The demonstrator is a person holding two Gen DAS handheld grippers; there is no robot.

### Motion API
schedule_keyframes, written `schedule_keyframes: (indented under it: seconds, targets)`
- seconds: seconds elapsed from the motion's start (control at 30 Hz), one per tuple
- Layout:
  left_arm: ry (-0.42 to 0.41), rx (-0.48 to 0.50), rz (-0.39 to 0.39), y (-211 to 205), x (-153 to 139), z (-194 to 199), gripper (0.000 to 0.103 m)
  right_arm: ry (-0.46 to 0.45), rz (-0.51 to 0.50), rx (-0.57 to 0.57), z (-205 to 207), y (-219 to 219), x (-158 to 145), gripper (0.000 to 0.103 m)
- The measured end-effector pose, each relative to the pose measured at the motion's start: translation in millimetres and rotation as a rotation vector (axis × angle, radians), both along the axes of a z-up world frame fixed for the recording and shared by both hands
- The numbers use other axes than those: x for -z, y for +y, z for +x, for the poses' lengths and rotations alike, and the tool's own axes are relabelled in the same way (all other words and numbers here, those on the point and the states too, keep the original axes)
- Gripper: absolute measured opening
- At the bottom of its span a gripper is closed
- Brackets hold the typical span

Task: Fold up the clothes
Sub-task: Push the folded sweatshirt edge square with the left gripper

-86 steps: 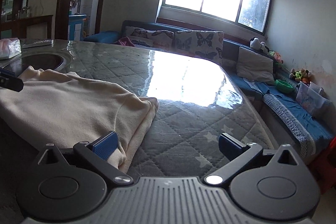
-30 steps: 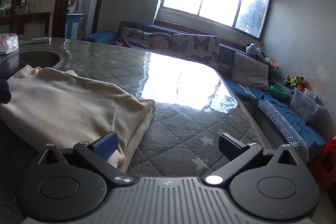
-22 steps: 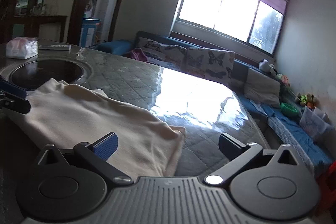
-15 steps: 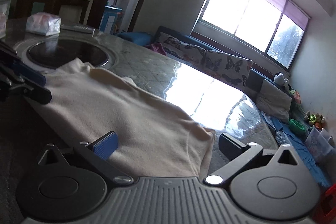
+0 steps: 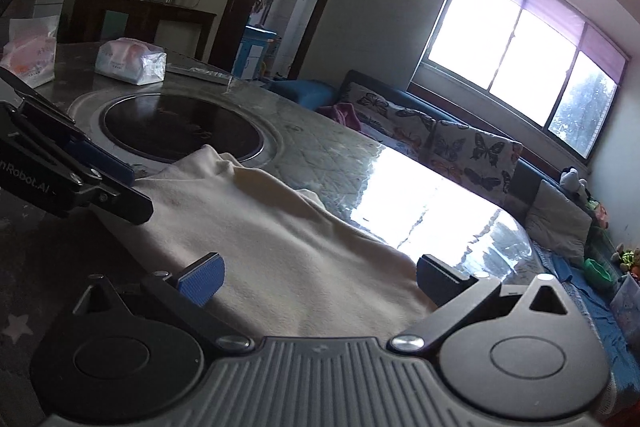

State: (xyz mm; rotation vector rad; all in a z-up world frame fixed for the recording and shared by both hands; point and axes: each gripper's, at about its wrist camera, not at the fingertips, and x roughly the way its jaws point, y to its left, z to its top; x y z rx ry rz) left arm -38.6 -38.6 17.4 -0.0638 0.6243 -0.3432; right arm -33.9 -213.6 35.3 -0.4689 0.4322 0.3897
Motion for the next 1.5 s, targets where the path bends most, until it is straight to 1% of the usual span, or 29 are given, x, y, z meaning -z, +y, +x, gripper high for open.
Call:
schedule_keyframes:
  seconds: [0.07, 0.1, 0.23, 0.3, 0.37, 0.43, 0.5, 0.63, 0.67, 0.73, 0.87, 0.97, 1.03, 1.13, 1.27, 1.3, 1.33, 1.47, 1.5]
  targets:
    - [0.000, 0.002, -0.003, -0.1, 0.7, -0.5, 0.047, 0.025, -0.028, -0.013, 2.7, 6.9, 7.6, 0.103]
    - [0.000, 0.003, -0.004, -0.5, 0.6, -0.8, 0.050, 0.013, -0.031, -0.012, 2.2, 8.1, 9.8, 0.103]
    - [-0.012, -0.011, -0.023, 2.3, -4.4, -3.0, 0.057, -0.003, -0.032, -0.019, -1.3, 10.0, 1.9, 0.103]
    - [-0.017, -0.029, -0.037, 6.6, -5.5, -3.3, 0.058, -0.026, -0.017, -0.032, -4.6, 11.8, -4.7, 0.103]
    - [-0.003, -0.048, -0.047, 10.7, -2.6, -2.4, 0.058, -0.015, -0.019, -0.043, -3.7, 17.1, -2.5, 0.103]
    - [0.022, -0.066, -0.048, 13.6, 2.4, -1.1, 0.058, 0.016, -0.054, -0.051, -0.7, 23.1, 6.8, 0.103]
    - [0.041, -0.083, -0.053, 17.3, 5.4, -1.7, 0.058, 0.007, -0.048, -0.051, -1.3, 23.3, 7.9, 0.103]
    - [0.032, -0.110, -0.116, 28.9, 0.7, -6.4, 0.058, -0.006, -0.026, -0.057, -2.5, 21.5, -3.6, 0.103]
    - [0.026, -0.122, -0.121, 31.3, -0.6, -7.0, 0.058, -0.004, -0.018, -0.061, -2.0, 21.9, -5.1, 0.103]
    - [0.027, -0.145, -0.112, 34.7, -0.3, -6.6, 0.058, -0.004, -0.005, -0.065, -1.3, 23.3, -7.2, 0.103]
    - [0.068, -0.177, -0.083, 38.3, 8.7, -4.0, 0.057, 0.005, -0.003, -0.080, 0.7, 30.5, -4.8, 0.103]
    - [0.059, -0.178, -0.073, 37.4, 8.7, -6.7, 0.057, 0.014, -0.026, -0.094, 1.4, 36.6, -0.2, 0.103]
    - [0.060, -0.179, -0.076, 37.3, 7.1, -7.3, 0.057, 0.009, -0.039, -0.099, 1.2, 39.6, 0.5, 0.103]
    - [0.062, -0.184, -0.083, 38.9, 4.7, -6.4, 0.058, 0.002, -0.012, -0.105, 0.7, 40.3, -4.7, 0.103]
    - [0.080, -0.190, -0.090, 39.8, 5.6, -3.8, 0.059, 0.026, -0.033, -0.115, 4.2, 45.6, 2.7, 0.103]
    - [0.083, -0.192, -0.091, 40.1, 5.1, -3.6, 0.061, 0.027, -0.030, -0.114, 4.4, 45.4, 2.1, 0.103]
    - [0.084, -0.195, -0.090, 40.5, 4.5, -3.4, 0.066, 0.028, -0.027, -0.114, 4.6, 45.2, 1.5, 0.103]
    - [0.075, -0.198, -0.081, 41.9, 1.9, -3.9, 0.071, 0.018, -0.019, -0.130, 1.5, 45.4, -7.5, 0.103]
    - [0.074, -0.198, -0.078, 41.7, 0.9, -4.0, 0.075, 0.016, -0.017, -0.136, 0.6, 45.5, -9.8, 0.103]
